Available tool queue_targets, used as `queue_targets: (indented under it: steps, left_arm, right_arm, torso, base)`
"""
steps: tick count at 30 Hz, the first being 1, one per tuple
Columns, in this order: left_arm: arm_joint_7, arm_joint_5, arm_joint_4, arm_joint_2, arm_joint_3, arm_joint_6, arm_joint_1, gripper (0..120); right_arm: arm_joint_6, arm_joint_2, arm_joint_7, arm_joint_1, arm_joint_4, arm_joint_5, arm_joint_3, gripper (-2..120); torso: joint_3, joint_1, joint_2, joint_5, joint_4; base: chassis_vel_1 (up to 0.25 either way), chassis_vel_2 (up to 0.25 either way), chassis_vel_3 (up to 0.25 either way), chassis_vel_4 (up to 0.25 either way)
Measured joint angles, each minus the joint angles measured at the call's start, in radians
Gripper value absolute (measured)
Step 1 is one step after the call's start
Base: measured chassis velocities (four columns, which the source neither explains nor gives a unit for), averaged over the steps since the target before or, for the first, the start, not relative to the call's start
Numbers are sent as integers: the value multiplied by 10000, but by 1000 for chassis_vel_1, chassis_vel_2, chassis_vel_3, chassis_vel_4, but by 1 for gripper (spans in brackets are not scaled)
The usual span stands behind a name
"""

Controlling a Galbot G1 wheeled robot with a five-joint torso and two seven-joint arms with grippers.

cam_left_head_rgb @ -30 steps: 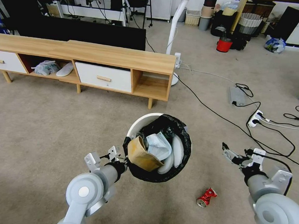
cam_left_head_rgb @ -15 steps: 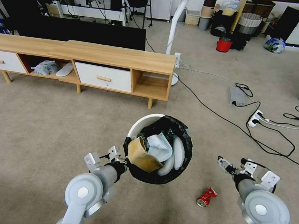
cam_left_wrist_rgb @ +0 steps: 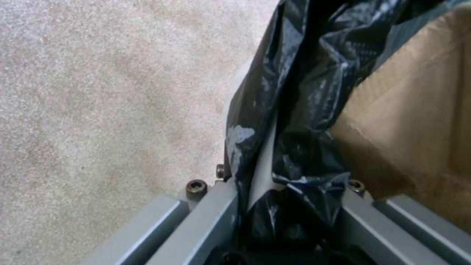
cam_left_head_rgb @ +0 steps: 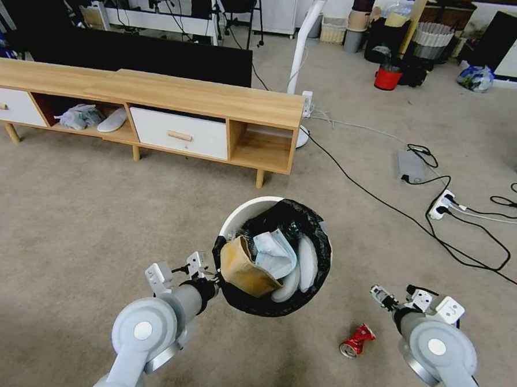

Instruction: Pick up the trash bin and place the garbage on the floor into it.

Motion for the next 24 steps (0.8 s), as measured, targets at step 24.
queue_targets:
  steps: [24]
  left_arm:
    - [51,-357,104,638,-30,-123,-60,0]
  right_arm:
    - [382,1862,-366,695,-2449,-668,-121,100]
  torso:
    - [-1,0,0,-1,0]
  base:
    - [0,0,0,0]
